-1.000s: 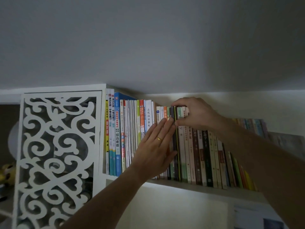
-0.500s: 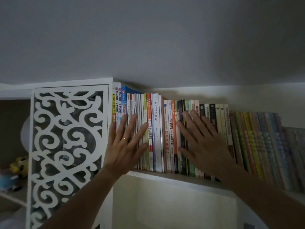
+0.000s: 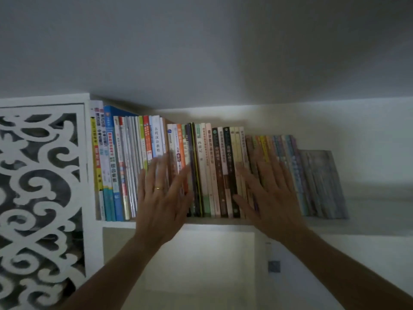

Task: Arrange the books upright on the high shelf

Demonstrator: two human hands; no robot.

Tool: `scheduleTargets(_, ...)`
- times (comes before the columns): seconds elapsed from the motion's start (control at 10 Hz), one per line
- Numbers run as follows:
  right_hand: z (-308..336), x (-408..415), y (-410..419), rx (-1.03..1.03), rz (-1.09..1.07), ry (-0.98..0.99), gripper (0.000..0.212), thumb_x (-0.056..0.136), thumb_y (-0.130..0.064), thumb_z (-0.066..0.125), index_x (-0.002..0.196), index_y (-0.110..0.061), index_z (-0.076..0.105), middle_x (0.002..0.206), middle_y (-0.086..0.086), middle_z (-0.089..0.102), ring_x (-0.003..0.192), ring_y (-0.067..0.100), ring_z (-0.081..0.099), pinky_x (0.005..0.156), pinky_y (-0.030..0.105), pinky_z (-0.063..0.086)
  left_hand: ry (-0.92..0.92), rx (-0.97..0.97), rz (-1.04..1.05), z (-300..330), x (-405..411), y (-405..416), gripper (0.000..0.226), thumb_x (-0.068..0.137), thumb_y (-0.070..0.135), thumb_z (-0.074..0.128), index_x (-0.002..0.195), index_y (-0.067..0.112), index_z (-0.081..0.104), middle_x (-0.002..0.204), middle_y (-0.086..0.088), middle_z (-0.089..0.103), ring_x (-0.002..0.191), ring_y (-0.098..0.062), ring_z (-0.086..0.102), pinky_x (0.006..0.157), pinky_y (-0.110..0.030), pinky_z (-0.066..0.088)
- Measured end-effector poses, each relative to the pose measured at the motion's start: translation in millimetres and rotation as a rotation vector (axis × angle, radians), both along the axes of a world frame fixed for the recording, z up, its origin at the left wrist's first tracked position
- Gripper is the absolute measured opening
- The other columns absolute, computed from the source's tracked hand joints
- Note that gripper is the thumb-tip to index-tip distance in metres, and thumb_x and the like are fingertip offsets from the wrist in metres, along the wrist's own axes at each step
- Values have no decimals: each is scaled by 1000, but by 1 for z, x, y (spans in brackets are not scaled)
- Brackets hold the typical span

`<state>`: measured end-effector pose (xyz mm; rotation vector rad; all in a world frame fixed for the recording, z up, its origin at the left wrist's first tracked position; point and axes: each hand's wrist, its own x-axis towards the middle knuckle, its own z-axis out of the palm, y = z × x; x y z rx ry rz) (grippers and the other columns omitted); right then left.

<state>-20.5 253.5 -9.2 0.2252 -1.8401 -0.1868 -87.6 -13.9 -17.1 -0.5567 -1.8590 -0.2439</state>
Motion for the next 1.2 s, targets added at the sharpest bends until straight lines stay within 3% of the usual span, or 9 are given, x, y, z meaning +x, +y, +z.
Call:
scheduleTargets(0.1, -25, 23, 59, -14, -62, 19, 67, 99, -48, 54, 156, -15, 38, 167, 19, 16, 154, 43, 15, 117, 67, 25, 86, -159, -117, -9, 2, 25, 55, 103, 46, 47, 154, 26, 44, 166, -17, 24, 155, -35, 18, 123, -60, 20)
scheduleTargets(0.2, -42, 27, 97, 54, -136, -22, 56, 103, -45, 50, 150, -15, 49, 162, 23, 28, 150, 50, 19, 114, 69, 27, 63, -110, -152, -22, -4, 41, 52, 102, 45, 49, 149, 22, 52, 158, -18, 37, 147, -37, 34, 114, -60, 36)
scheduleTargets(0.3, -49, 24, 104, 8, -166, -30, 55, 101, -44, 54, 148, -16, 51, 160, 29, 26, 151, 49, 17, 116, 65, 27, 67, -58, -123, -36, -13, 47, 53, 101, 44, 48, 147, 20, 52, 153, -19, 40, 140, -39, 41, 110, -58, 39)
scheduleTargets(0.4, -51, 21, 98, -80, -114, 58, 50, 99, -41, 53, 138, -12, 62, 160, 25, 32, 150, 45, 25, 116, 61, 31, 98, -26, -88, -42, -18, 50, 50, 99, 43, 45, 142, 19, 56, 138, -22, 48, 122, -40, 52, 97, -55, 44)
scheduleTargets(0.5, -55, 19, 97, -105, -106, 102, 46, 97, -39, 54, 129, -9, 68, 156, 24, 41, 147, 43, 34, 115, 57, 35, 103, 0, -80, -46, -21, 51, 42, 98, 39, 44, 129, 15, 58, 124, -21, 54, 104, -35, 56, 84, -49, 50)
scheduleTargets(0.6, -54, 21, 98, -114, -136, 75, 45, 98, -40, 51, 128, -9, 67, 154, 24, 42, 146, 42, 35, 115, 56, 34, 77, -17, -84, -46, -20, 53, 37, 101, 37, 38, 109, 11, 64, 108, -11, 56, 90, -25, 54, 70, -38, 48)
scheduleTargets(0.7, -56, 21, 99, -112, -138, 69, 43, 100, -38, 50, 129, -10, 65, 154, 24, 42, 146, 42, 34, 115, 56, 35, 41, 28, -63, -52, -12, 59, 35, 104, 33, 35, 98, 12, 62, 100, -6, 55, 84, -20, 51, 65, -33, 42)
scheduleTargets(1.1, -56, 26, 100, -150, -46, 81, 39, 101, -42, 51, 118, -11, 68, 151, 21, 46, 145, 40, 36, 110, 55, 39, -120, 77, 194, -82, 4, 67, 33, 102, 32, 32, 106, 16, 60, 116, -8, 54, 107, -29, 45, 85, -36, 30)
scheduleTargets(1.2, -50, 30, 87, -279, 96, 77, 36, 96, -43, 57, 110, -12, 68, 134, 15, 58, 129, 35, 52, 99, 52, 49, -176, -23, 250, -87, -2, 62, 52, 107, 36, 13, 112, 16, 61, 118, -9, 53, 110, -31, 44, 88, -39, 31)
